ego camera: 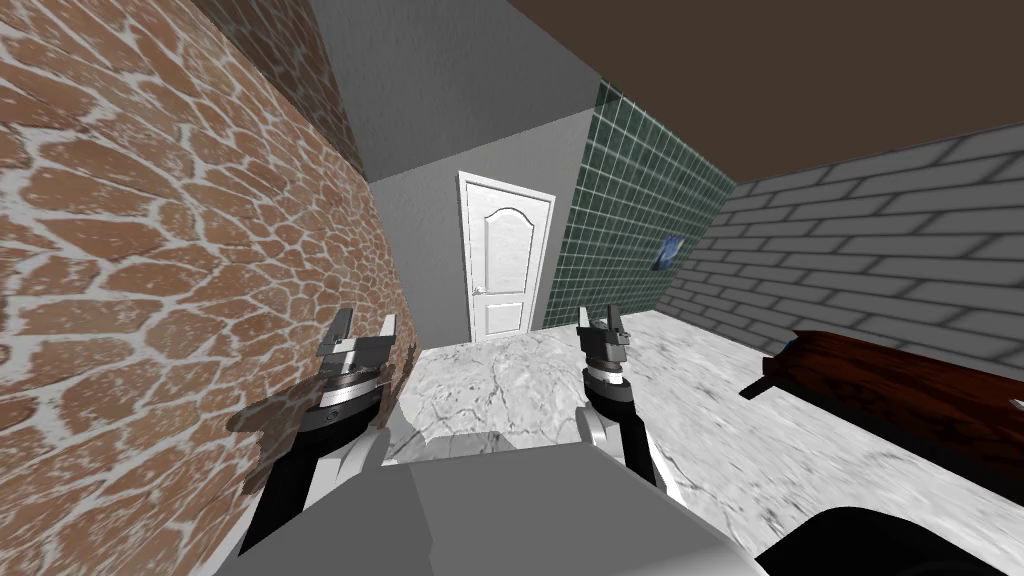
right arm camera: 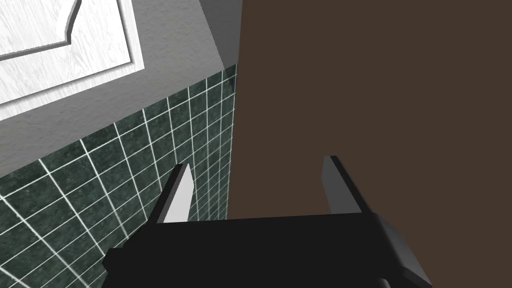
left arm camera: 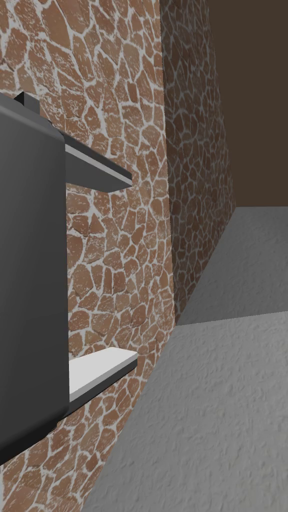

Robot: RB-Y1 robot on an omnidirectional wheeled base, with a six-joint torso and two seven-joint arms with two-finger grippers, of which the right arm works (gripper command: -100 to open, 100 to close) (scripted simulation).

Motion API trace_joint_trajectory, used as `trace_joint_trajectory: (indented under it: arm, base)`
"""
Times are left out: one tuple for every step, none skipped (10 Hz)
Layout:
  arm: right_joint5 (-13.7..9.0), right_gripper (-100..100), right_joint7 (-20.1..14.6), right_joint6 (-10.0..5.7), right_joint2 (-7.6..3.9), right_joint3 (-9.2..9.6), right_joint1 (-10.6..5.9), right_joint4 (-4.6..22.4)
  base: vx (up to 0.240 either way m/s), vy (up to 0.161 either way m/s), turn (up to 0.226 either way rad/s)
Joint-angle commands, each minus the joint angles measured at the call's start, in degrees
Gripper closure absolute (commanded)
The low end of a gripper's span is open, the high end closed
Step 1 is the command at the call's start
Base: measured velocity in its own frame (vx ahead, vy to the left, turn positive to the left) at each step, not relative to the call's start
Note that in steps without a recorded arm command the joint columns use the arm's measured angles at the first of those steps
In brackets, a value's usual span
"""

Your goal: Pull the door open

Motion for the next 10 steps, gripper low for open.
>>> trace_joint_trajectory:
  arm:
    - [-0.03,-100,0.02,-0.20,-0.25,0.06,-0.78,1.71]
    - [-0.05,-100,0.03,-0.35,-0.42,0.10,-1.38,3.04]
    - [-0.06,-100,0.04,-0.45,-0.54,0.12,-1.77,3.89]
    - [-0.09,-100,0.05,-0.65,-0.76,0.18,-2.54,5.59]
    - [-0.10,-100,0.06,-0.76,-0.87,0.21,-2.95,6.51]
    - [-0.12,-100,0.07,-0.90,-1.02,0.25,-3.51,7.73]
    - [-0.14,-100,0.08,-1.04,-1.16,0.29,-4.07,8.96]
    - [-0.16,-100,0.09,-1.19,-1.31,0.33,-4.63,10.19]
    - [-0.18,-100,0.10,-1.33,-1.45,0.37,-5.18,11.42]
    - [-0.20,-100,0.12,-1.48,-1.60,0.41,-5.77,12.71]
  base:
    - [0.045,0.027,0.018]
    - [0.078,0.041,0.015]
    - [0.082,0.039,0.013]
    - [0.093,0.057,0.018]
    - [0.088,0.050,0.011]
    - [0.070,0.034,0.017]
    - [0.070,0.033,0.017]
    - [0.077,0.040,0.016]
    - [0.084,0.038,0.013]
    - [0.078,0.028,0.013]
